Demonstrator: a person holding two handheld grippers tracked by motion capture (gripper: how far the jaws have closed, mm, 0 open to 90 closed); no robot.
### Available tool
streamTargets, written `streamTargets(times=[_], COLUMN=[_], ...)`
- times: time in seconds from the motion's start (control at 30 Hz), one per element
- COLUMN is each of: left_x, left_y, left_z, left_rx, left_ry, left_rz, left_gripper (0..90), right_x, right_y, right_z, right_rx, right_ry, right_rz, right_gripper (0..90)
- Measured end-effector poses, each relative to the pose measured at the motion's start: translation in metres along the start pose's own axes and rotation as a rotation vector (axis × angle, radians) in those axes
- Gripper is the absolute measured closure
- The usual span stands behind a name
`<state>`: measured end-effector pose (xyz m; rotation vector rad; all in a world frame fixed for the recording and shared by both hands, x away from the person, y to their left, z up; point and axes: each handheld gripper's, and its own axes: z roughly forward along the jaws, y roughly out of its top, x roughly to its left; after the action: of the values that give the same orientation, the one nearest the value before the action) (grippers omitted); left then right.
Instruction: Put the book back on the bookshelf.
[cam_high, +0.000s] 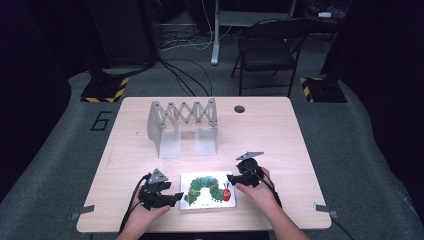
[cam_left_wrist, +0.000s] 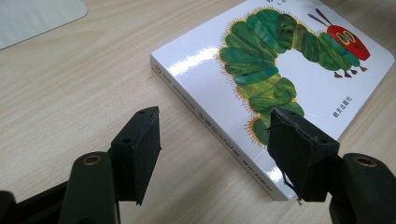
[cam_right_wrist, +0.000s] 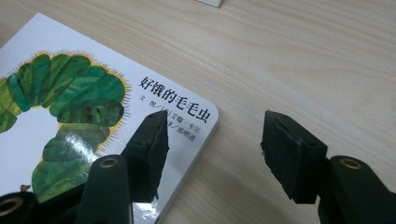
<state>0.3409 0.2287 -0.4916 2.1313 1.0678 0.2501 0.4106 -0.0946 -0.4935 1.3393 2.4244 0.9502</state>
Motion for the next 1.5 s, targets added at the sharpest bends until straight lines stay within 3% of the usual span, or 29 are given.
streamTargets(times=[0.07,0.23,0.37,0.7,0.73,0.8,1.13,1.2,1.5], left_x=[-0.003,-0.009,-0.014,-0.023,-0.025,-0.027,-0.033,-0.034,-0.035], left_y=[0.000,-0.001,-0.004,-0.010,-0.011,-0.011,-0.014,-0.014,-0.015], left_z=[-0.001,-0.003,0.000,0.012,0.013,0.015,0.022,0.023,0.025], left_rx=[-0.005,-0.007,0.002,0.022,0.025,0.037,0.061,0.063,0.062], left_ry=[0.001,0.009,-0.001,-0.015,-0.025,-0.015,-0.038,-0.029,-0.027], left_rz=[-0.016,-0.013,0.034,0.084,0.076,0.097,0.096,0.112,0.117], left_gripper=[34.6,30.9,29.3,23.7,23.6,23.1,23.0,23.0,21.3], right_x=[0.001,0.002,0.002,0.002,0.004,0.003,0.005,0.004,0.004], right_y=[0.001,0.002,0.002,0.003,0.003,0.003,0.004,0.004,0.005], right_z=[0.001,0.001,0.001,0.007,0.009,0.011,0.015,0.016,0.019], right_rx=[-0.001,-0.006,-0.005,0.010,0.018,0.023,0.028,0.029,0.040], right_ry=[0.005,0.019,0.023,0.043,0.041,0.049,0.069,0.065,0.083], right_rz=[-0.001,-0.001,-0.005,0.015,0.010,-0.007,0.007,0.008,0.021], right_gripper=[40.8,38.2,38.0,37.6,37.4,37.1,35.5,35.3,34.1])
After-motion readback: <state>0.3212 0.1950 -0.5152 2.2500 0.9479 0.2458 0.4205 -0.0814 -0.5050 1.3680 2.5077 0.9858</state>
